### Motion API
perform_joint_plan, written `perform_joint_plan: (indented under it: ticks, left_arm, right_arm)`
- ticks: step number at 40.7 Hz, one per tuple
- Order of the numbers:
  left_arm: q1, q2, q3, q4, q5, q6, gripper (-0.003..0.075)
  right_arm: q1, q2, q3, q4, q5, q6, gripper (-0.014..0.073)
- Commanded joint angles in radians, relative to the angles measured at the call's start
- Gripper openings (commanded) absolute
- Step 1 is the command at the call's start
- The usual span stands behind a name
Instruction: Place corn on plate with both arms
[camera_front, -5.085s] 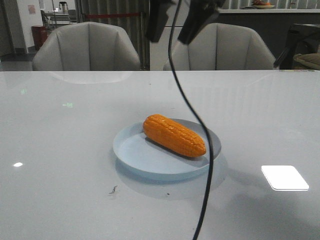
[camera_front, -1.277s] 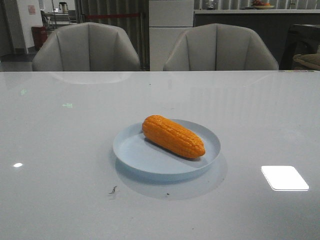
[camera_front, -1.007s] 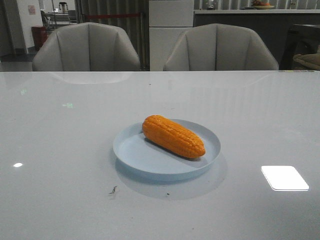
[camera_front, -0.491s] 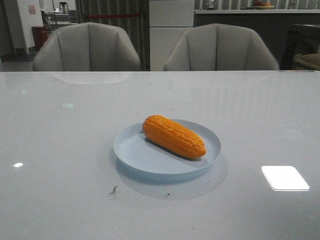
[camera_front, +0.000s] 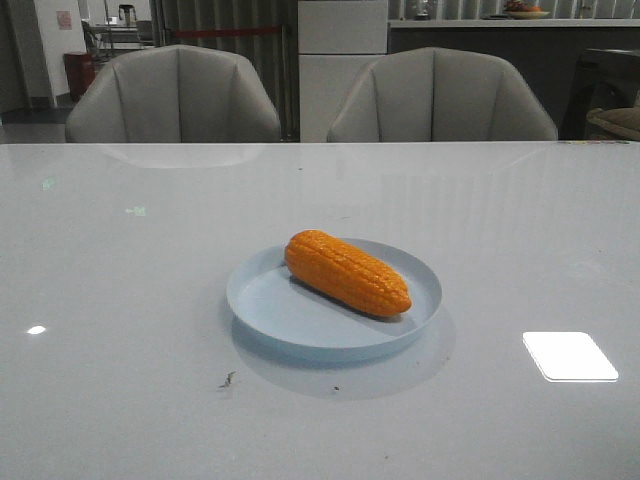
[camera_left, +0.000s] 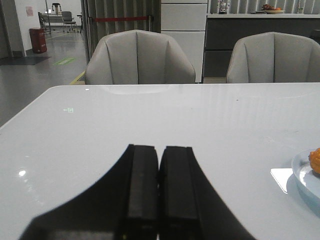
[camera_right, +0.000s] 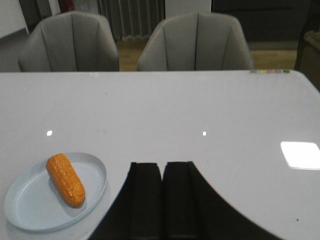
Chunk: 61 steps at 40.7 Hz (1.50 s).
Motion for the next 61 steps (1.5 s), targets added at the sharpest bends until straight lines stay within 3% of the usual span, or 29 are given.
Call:
perform_joint_plan:
  ticks: [1, 15, 17, 21, 61]
  left_arm:
    - [0.002, -0.019, 0.037, -0.01, -0.087, -0.002, 0.0095]
    - [0.002, -0.019, 0.037, -0.01, -0.087, -0.002, 0.0095]
    - [0.002, -0.019, 0.037, -0.01, -0.087, -0.002, 0.0095]
    - [0.002, -0.019, 0.037, -0.01, -0.087, -0.002, 0.0095]
    - [0.002, -0.019, 0.037, -0.01, -0.087, -0.002, 0.0095]
  right_arm:
    - [-0.006, -0.061, 0.083, 0.003, -0.204, -0.002, 0.0057]
    - [-0.006, -0.136, 0.472, 0.016, -0.429, -0.002, 0.0057]
    - [-0.004, -0.136, 0.461, 0.016, -0.357, -0.002, 0.0057]
    - [0.006, -0.136, 0.466, 0.016, -0.344, -0.002, 0.0057]
    - [0.019, -0.136, 0.466, 0.016, -0.344, -0.002, 0.0057]
